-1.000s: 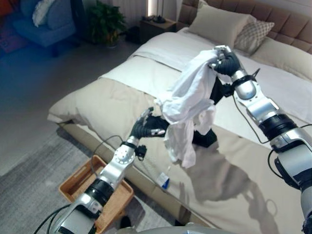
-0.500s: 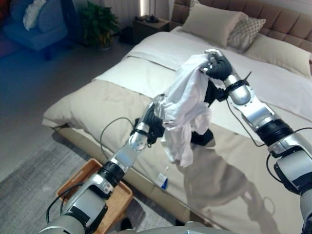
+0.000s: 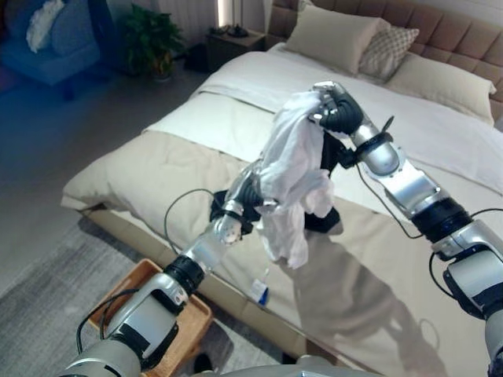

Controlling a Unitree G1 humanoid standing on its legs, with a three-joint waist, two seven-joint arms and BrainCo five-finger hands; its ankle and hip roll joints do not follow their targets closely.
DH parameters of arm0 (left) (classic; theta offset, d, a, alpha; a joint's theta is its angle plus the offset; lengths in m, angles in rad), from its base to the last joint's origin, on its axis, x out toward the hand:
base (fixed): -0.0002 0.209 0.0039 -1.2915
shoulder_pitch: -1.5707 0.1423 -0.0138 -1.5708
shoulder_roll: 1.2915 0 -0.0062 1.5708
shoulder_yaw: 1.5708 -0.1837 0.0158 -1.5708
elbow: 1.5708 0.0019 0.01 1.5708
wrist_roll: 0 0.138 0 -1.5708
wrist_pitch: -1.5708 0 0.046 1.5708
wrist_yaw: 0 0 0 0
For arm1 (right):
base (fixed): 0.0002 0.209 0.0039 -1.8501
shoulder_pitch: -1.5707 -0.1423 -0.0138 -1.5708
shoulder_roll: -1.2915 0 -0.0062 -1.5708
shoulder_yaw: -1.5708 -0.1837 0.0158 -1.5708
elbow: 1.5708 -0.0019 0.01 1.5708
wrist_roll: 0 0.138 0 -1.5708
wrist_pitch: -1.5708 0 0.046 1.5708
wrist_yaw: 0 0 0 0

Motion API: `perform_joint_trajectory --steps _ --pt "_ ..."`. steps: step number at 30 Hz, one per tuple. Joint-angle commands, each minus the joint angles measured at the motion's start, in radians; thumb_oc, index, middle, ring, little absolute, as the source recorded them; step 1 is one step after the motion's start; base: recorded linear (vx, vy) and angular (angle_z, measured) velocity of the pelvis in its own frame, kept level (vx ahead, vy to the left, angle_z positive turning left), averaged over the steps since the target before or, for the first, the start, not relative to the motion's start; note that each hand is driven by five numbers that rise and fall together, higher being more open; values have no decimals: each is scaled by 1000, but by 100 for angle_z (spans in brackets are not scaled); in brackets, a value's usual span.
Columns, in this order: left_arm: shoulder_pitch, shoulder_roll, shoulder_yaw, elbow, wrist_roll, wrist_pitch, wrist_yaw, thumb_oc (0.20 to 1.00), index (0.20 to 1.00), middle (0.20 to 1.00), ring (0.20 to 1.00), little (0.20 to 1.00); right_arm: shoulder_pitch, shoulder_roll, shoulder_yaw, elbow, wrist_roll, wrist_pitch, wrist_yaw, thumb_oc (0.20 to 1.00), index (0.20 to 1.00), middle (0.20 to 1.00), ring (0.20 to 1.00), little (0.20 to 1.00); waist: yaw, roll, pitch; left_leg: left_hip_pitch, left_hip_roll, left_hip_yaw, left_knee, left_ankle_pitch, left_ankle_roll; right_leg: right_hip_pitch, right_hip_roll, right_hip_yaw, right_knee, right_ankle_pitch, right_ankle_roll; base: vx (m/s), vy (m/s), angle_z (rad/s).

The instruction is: Pick up clothes into the bucket

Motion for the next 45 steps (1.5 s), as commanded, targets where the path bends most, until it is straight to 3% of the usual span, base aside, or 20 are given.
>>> perform_joint_trajectory --steps 1,7,8,9,10,11,12,22,31,32,33,37,39,45 --pt "-128 -13 -54 95 95 9 28 1000 1000 1000 1000 1000 -103 -27 -59 -60 58 -115 -41 200 200 200 200 200 5 -35 -42 52 4 24 14 -52 -13 4 -50 45 32 59 90 -9 4 -8" --pt "-133 -21 -58 171 200 72 21 1000 1000 1000 1000 1000 -87 -46 -82 -79 46 -100 -40 200 200 200 200 200 5 -33 -47 53 4 22 13 -52 -11 4 -49 46 31 59 90 -2 1 -1" --pt "-135 -24 -57 178 209 76 24 959 959 959 959 959 -82 -48 -87 -88 46 -98 -38 200 200 200 200 200 5 -33 -48 52 4 21 12 -51 -11 4 -49 45 31 59 90 0 0 0" --pt "-144 -33 -58 187 208 76 28 661 661 661 661 661 -78 -51 -90 -99 48 -96 -34 200 200 200 200 200 3 -34 -48 51 4 20 11 -50 -11 4 -49 45 31 61 90 0 0 0" --pt "-145 -34 -58 188 208 75 28 567 567 567 567 567 -77 -51 -91 -100 48 -96 -34 200 200 200 200 200 3 -34 -48 51 4 20 11 -49 -11 4 -49 44 30 61 90 0 0 0" --pt "-145 -34 -58 189 208 75 29 423 423 423 423 423 -77 -51 -91 -100 48 -96 -34 200 200 200 200 200 3 -34 -48 51 4 20 11 -49 -11 4 -49 44 30 61 90 0 0 0" --pt "-154 -42 -56 188 194 72 29 200 200 200 200 200 -75 -54 -95 -109 48 -97 -34 200 200 200 200 200 0 -34 -49 49 3 19 10 -48 -11 3 -49 43 29 63 91 0 0 0" --pt "-153 -36 -45 144 161 52 41 200 200 200 200 200 -44 -46 -129 -96 33 -99 -43 200 200 200 200 200 -3 -35 -49 50 1 23 10 -51 -8 3 -48 48 29 64 91 0 0 0" --pt "-115 26 42 91 92 41 68 200 200 200 200 200 24 -46 -184 -77 24 -95 -54 200 200 200 200 200 5 -27 -41 48 -1 20 12 -51 -8 2 -51 44 29 63 91 0 0 0" --pt "-112 39 59 71 72 36 74 200 200 200 200 200 34 -43 -193 -67 21 -93 -59 485 485 485 485 485 6 -26 -39 46 -1 19 12 -51 -8 1 -52 43 29 63 91 0 0 0" --pt "-115 65 87 29 45 24 87 200 200 200 200 200 59 -29 -209 -34 3 -82 -75 1000 1000 1000 1000 1000 11 -23 -36 43 -3 16 12 -50 -7 0 -53 41 29 64 92 0 0 0" --pt "-114 103 125 -39 15 13 101 200 200 200 200 200 82 1 -219 55 -14 -64 -86 1000 1000 1000 1000 1000 18 -21 -31 40 -3 13 13 -50 -7 0 -55 37 29 64 91 0 0 0" --pt "-129 120 141 -91 0 5 113 200 200 200 200 200 80 26 -210 204 -62 -32 -121 1000 1000 1000 1000 1000 28 -19 -28 38 -4 8 13 -50 -7 3 -57 33 28 64 91 0 0 0" --pt "-130 130 181 -168 25 7 131 200 200 200 200 200 69 41 -216 257 -200 8 -154 1000 1000 1000 1000 1000 31 -14 -24 37 -5 1 12 -52 -5 7 -57 27 26 60 91 0 0 0"
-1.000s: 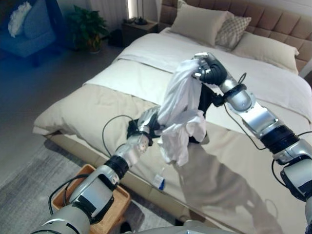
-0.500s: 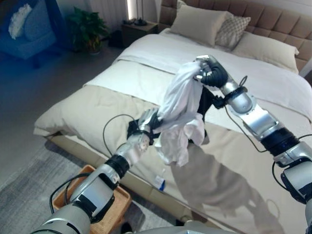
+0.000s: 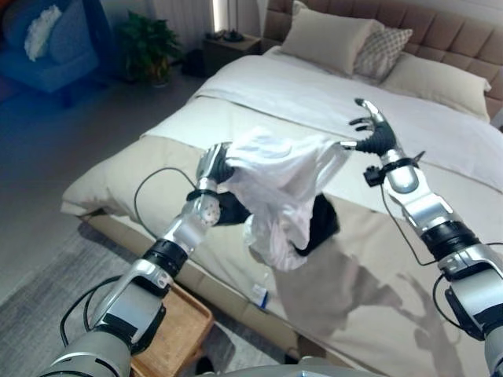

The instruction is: Pick up clothes into the bucket

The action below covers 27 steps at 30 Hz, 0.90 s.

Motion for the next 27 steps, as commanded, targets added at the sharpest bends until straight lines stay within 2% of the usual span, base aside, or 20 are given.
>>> perform_joint_trajectory --steps 1,6,15,20,27 --pt "-91 20 48 -28 14 -61 63 200 200 200 200 200 -86 4 -45 -15 -83 -17 -47 1000 1000 1000 1000 1000 23 -28 -18 39 -13 3 13 -50 -7 9 -56 24 27 59 92 0 0 0" --pt "-70 0 56 -26 40 -57 61 200 200 200 200 200 -68 8 -70 -32 -151 -12 -66 1000 1000 1000 1000 1000 21 -26 -19 48 -14 5 12 -54 -6 14 -55 27 24 57 92 0 0 0" --pt "-54 -17 57 -20 48 -54 57 200 200 200 200 200 -4 31 -114 -63 -146 -27 -71 1000 1000 1000 1000 1000 19 -27 -21 53 -13 7 10 -56 -5 17 -53 28 24 55 92 0 0 0" --pt "-59 -24 54 -28 47 -60 52 200 200 200 200 200 46 52 -138 -89 -118 -40 -60 1000 1000 1000 1000 1000 17 -25 -23 56 -14 6 9 -57 -5 21 -52 28 23 54 92 0 0 0" --pt "-155 -29 56 -74 26 -81 55 200 200 200 200 200 116 106 -156 -88 -61 -58 -51 1000 1000 1000 1000 1000 9 -19 -28 57 -14 6 8 -57 -5 23 -54 26 23 52 93 0 0 0"
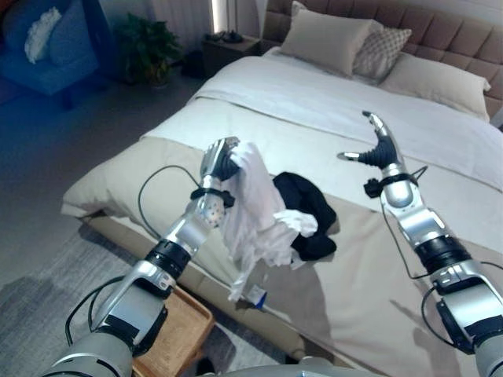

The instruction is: Pick up clothes into the bucket

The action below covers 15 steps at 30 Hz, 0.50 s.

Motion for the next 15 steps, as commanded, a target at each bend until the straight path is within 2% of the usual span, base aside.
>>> perform_joint_trajectory --steps 1,6,7,12,15 --pt "-179 -12 59 -62 -4 -95 39 200 200 200 200 200 -20 15 -10 -6 43 -58 -8 1000 1000 1000 1000 1000 16 -21 -28 52 -16 7 8 -57 -5 19 -54 27 22 53 95 0 0 0" --pt "-184 -29 112 -235 -105 -140 -2 200 200 200 200 200 40 37 -11 -22 69 -61 43 1000 1000 1000 1000 1000 19 -15 -26 54 -17 3 8 -58 -2 21 -57 25 22 53 97 0 0 0" --pt "-166 -35 128 -301 -148 -153 -23 200 200 200 200 200 67 46 0 -64 96 -75 95 1000 1000 1000 1000 1000 23 -15 -23 54 -18 1 10 -58 -1 22 -59 24 23 53 96 0 0 0" --pt "-137 -43 126 -359 -193 -166 -69 200 200 200 200 200 96 53 58 -112 127 -92 201 1000 1000 1000 1000 1000 31 -14 -23 56 -19 -4 11 -57 -1 28 -60 17 22 50 94 1 0 1" --pt "-130 -44 123 -378 -226 -173 -81 200 200 200 200 200 103 82 80 -112 148 -94 215 1000 1000 1000 1000 1000 36 -13 -24 57 -20 -7 11 -57 -2 33 -61 12 22 49 93 -1 -2 5"
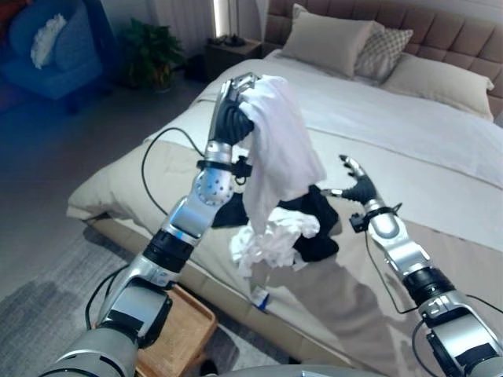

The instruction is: Pick up clothes into the bucket

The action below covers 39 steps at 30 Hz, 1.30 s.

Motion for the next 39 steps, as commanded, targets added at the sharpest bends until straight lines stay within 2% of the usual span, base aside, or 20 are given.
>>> perform_joint_trajectory --steps 1,3,4,14,19,24,25,26,27,31,36,37,39 --pt "-104 -17 14 -65 -102 -85 -20 200 200 200 200 200 -37 52 36 -52 56 -68 28 1000 1000 1000 1000 1000 34 -36 -18 57 -19 1 12 -56 -2 32 -60 17 22 49 93 -10 -5 8" --pt "-103 -16 15 -67 -103 -84 -21 200 200 200 200 200 -37 53 37 -51 56 -69 27 1000 1000 1000 1000 1000 33 -36 -18 57 -19 1 12 -56 -2 32 -60 17 22 49 93 -6 -3 7" --pt "-98 -12 10 -110 -125 -92 -39 200 200 200 200 200 -45 84 52 -39 57 -67 24 1000 1000 1000 1000 1000 40 -34 -18 55 -18 -2 13 -56 -2 34 -61 14 20 48 93 -3 -2 5" --pt "-46 -54 -40 -236 -265 -110 -92 200 200 200 200 200 -98 187 69 -65 89 -73 -44 1000 1000 1000 1000 1000 57 -31 -15 53 -18 -8 14 -54 0 39 -64 6 20 51 92 -9 2 3" --pt "-48 -90 -85 -238 -335 -108 -109 200 200 200 200 200 -129 244 109 -54 168 -70 -36 1000 1000 1000 1000 1000 61 -34 -16 53 -17 -8 13 -52 1 38 -64 7 19 52 91 0 0 0" --pt "-41 -128 -130 -258 -414 -112 -138 200 200 200 200 200 -164 319 148 -34 352 -91 12 1000 1000 1000 1000 1000 66 -35 -15 52 -17 -7 12 -49 0 36 -65 7 18 54 90 0 0 0" --pt "-36 -133 -137 -263 -434 -114 -141 200 200 200 200 200 -167 330 147 -31 378 -100 12 947 947 947 947 947 68 -35 -15 51 -18 -7 12 -49 0 37 -66 6 19 54 90 0 0 0" --pt "-30 -134 -140 -266 -447 -112 -141 200 200 200 200 200 -167 337 144 -39 401 -108 7 319 319 319 319 319 68 -36 -14 51 -18 -7 12 -49 0 37 -66 6 18 56 91 0 0 0" --pt "-25 -138 -143 -267 -455 -114 -143 200 200 200 200 200 -167 349 139 -42 429 -121 5 200 200 200 200 200 68 -35 -14 52 -18 -7 12 -50 0 37 -67 5 19 56 91 0 0 0" --pt "-4 -130 -139 -264 -465 -118 -141 200 200 200 200 200 -153 360 115 -52 478 -149 5 200 200 200 200 200 69 -33 -13 55 -21 -7 12 -51 1 40 -68 2 20 55 90 0 0 0" --pt "13 -95 -103 -248 -436 -120 -125 200 200 200 200 200 -104 323 75 -86 484 -161 10 200 200 200 200 200 68 -32 -14 58 -21 -8 11 -52 1 43 -70 0 20 55 90 0 0 0" --pt "27 -64 -58 -223 -395 -122 -107 200 200 200 200 200 -59 292 32 -92 510 -170 28 200 200 200 200 200 66 -32 -16 60 -22 -9 11 -53 1 46 -71 0 20 53 90 0 0 0" --pt "35 -52 -41 -213 -387 -123 -100 200 200 200 200 200 -39 281 16 -96 521 -173 38 200 200 200 200 200 65 -32 -17 60 -22 -9 11 -54 0 46 -71 -2 21 52 91 0 0 0"
